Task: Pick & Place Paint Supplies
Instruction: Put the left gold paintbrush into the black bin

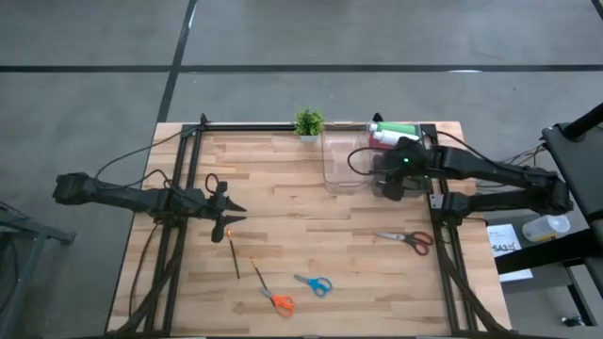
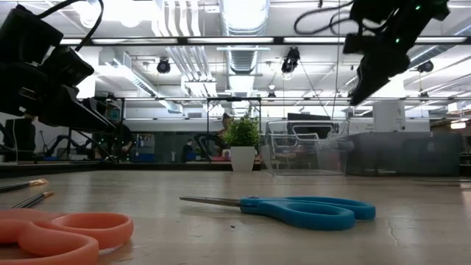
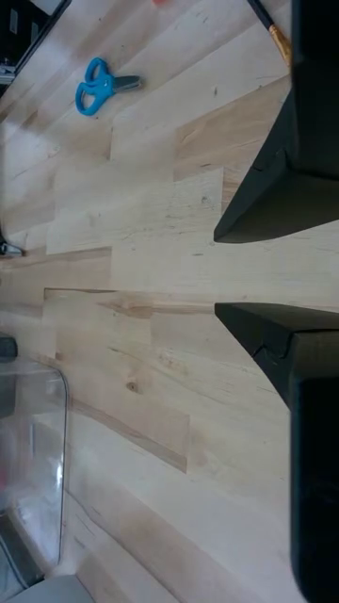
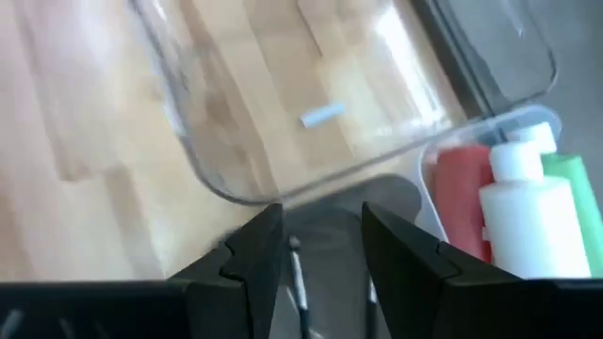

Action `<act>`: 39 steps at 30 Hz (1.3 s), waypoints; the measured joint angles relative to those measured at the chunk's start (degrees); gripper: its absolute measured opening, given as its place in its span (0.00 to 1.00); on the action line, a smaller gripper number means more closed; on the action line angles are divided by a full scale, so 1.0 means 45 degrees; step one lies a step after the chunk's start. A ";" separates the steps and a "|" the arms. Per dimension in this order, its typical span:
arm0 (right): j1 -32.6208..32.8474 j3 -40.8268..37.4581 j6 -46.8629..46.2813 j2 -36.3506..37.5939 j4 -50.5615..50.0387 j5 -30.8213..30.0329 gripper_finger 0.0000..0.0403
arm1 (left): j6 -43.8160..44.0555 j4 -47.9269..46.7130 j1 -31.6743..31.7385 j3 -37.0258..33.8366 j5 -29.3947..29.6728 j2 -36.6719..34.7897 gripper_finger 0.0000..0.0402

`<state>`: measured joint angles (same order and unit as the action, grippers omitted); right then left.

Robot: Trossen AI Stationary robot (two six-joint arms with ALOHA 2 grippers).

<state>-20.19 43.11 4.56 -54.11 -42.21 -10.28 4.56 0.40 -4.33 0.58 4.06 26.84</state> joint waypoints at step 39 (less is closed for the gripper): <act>0.8686 -0.5992 -0.1062 -0.2042 2.0569 -0.5330 0.35 | -0.0004 0.0000 0.0002 -0.0002 -0.0001 0.0002 0.30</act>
<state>18.90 16.15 -0.21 -63.30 50.35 -34.26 4.54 0.40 -4.32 0.57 4.05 26.85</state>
